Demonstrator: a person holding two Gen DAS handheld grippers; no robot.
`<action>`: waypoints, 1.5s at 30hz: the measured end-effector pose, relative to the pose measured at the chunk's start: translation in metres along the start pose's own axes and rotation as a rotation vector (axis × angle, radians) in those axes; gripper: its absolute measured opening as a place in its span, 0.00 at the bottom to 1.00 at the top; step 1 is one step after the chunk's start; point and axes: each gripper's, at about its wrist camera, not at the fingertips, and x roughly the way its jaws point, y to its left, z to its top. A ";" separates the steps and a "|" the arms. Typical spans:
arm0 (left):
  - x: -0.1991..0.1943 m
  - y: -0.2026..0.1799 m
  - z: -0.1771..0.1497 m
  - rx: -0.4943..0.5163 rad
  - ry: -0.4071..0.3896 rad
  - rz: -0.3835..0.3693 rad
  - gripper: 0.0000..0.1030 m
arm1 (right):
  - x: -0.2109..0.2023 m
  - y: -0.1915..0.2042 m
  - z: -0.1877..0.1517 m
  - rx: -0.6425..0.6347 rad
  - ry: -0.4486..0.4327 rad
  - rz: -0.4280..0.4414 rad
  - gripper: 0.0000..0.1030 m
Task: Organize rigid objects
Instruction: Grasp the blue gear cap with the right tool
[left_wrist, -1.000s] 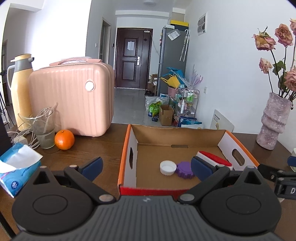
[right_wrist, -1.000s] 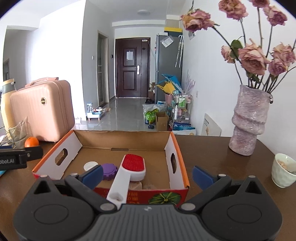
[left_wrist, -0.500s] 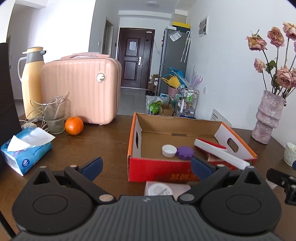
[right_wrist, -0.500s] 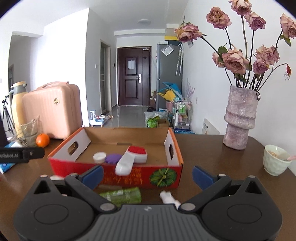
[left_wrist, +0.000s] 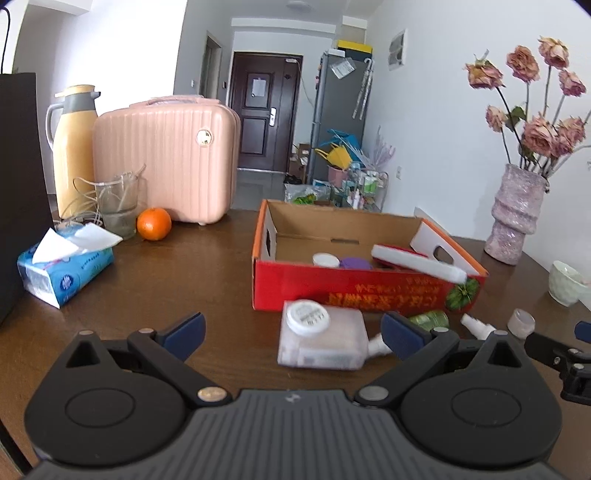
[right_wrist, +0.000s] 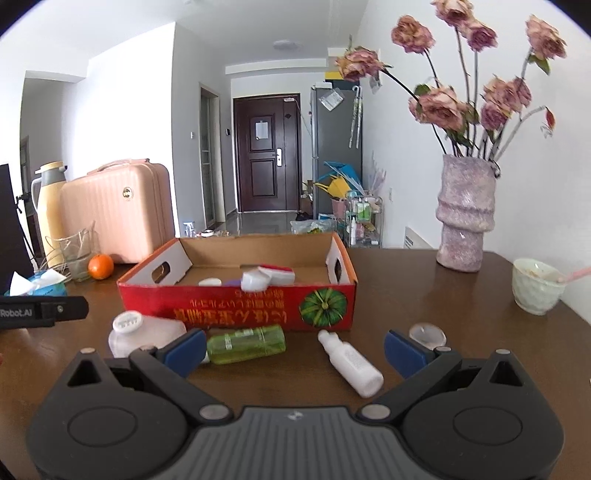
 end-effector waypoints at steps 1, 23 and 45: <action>-0.001 -0.001 -0.003 0.005 0.006 -0.005 1.00 | 0.000 -0.002 -0.005 0.004 0.011 -0.004 1.00; 0.001 -0.002 -0.017 0.016 0.068 -0.035 1.00 | 0.051 0.000 -0.043 -0.007 0.240 -0.056 0.67; 0.006 -0.008 -0.020 0.033 0.089 -0.019 1.00 | 0.031 -0.009 -0.038 0.039 0.113 -0.053 0.52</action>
